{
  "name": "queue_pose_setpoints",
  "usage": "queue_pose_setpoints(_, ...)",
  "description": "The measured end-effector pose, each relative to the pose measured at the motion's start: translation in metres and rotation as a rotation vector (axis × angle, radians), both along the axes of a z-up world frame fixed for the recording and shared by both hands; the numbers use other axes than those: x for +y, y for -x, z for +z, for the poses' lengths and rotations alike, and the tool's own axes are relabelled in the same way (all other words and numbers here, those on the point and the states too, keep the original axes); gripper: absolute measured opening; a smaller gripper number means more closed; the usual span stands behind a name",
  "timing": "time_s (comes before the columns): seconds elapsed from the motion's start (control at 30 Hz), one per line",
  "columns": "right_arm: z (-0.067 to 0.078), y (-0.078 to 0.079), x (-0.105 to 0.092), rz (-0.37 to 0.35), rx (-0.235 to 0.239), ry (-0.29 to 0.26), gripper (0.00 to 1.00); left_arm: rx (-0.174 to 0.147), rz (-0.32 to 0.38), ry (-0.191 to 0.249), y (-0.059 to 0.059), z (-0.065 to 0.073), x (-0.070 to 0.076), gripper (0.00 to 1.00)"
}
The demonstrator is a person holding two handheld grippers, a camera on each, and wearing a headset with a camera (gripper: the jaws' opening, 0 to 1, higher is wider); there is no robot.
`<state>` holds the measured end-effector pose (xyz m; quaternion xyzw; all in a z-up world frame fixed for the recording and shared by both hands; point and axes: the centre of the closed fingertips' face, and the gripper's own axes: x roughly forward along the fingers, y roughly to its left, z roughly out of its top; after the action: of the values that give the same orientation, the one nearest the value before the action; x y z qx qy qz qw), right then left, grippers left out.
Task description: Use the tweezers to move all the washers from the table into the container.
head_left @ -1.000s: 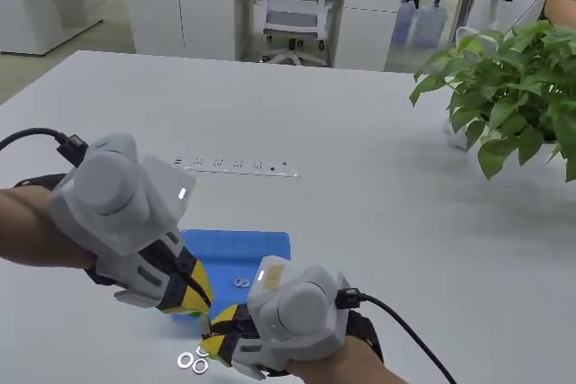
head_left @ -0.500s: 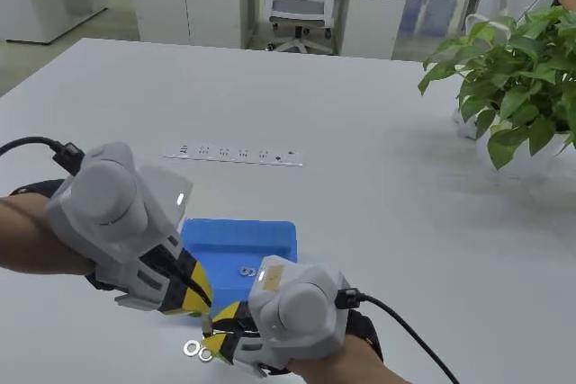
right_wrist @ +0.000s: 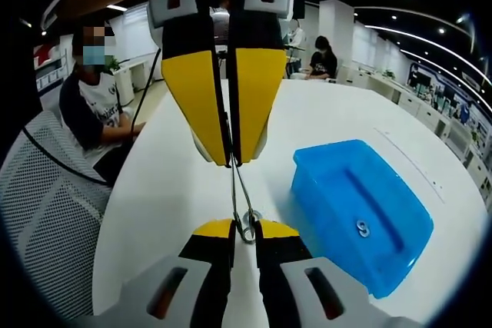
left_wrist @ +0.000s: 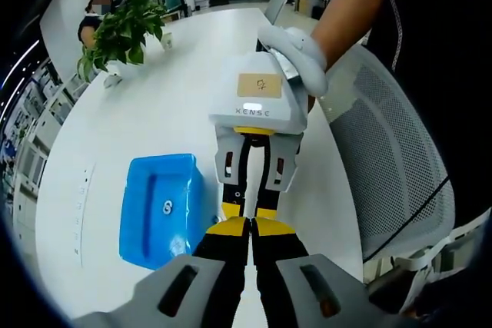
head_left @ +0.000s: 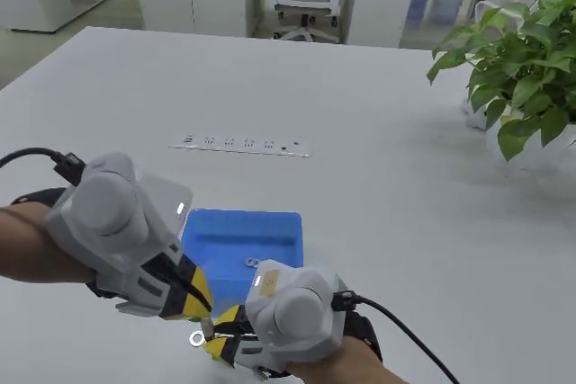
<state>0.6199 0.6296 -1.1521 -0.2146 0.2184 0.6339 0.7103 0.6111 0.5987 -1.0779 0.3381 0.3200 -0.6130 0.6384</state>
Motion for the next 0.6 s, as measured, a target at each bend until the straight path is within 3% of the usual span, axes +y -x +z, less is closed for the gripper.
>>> queue_pose_setpoints(0.6,-0.0041,0.0022,0.0005,0.006,0.013,0.005,0.12,0.021,0.025,0.024,-0.0027,-0.0021,0.0004,0.05)
